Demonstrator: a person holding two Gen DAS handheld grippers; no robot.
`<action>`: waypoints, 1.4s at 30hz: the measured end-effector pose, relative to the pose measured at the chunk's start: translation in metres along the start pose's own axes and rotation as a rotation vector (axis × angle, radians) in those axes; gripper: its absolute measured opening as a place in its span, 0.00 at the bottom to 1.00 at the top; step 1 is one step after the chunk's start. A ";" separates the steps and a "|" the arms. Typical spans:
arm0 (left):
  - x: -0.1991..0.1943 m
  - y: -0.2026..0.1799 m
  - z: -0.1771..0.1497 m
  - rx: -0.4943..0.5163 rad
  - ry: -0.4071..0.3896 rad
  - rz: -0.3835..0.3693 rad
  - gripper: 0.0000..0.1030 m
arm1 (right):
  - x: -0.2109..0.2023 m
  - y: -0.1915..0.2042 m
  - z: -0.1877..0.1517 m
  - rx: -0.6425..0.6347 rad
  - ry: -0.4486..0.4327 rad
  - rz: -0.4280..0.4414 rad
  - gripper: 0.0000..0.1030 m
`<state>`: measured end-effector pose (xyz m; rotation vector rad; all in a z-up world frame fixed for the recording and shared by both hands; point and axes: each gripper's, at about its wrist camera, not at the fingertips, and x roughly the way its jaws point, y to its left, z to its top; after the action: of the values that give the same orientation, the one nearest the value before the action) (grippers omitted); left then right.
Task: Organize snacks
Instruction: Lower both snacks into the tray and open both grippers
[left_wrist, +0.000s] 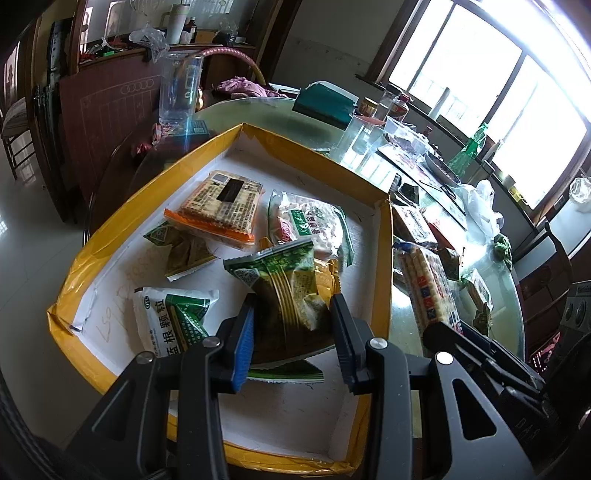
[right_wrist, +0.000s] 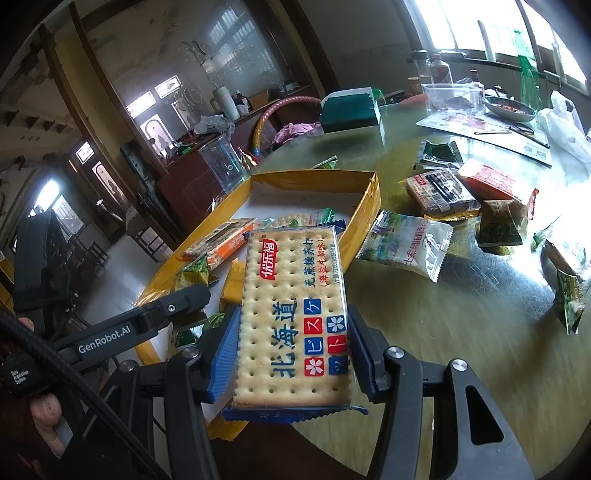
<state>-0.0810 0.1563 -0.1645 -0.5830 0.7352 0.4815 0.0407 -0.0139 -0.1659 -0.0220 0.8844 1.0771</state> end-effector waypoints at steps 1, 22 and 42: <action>0.001 0.000 0.000 0.000 0.001 0.002 0.39 | 0.001 0.000 0.001 0.003 0.000 0.004 0.53; 0.003 0.010 0.003 -0.024 -0.002 0.022 0.39 | 0.012 -0.001 0.004 0.018 0.017 0.044 0.53; 0.000 0.008 -0.005 0.111 0.008 0.063 0.40 | 0.030 0.007 0.025 0.046 0.016 0.095 0.53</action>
<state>-0.0883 0.1586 -0.1696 -0.4592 0.7846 0.4931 0.0558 0.0234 -0.1653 0.0502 0.9317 1.1463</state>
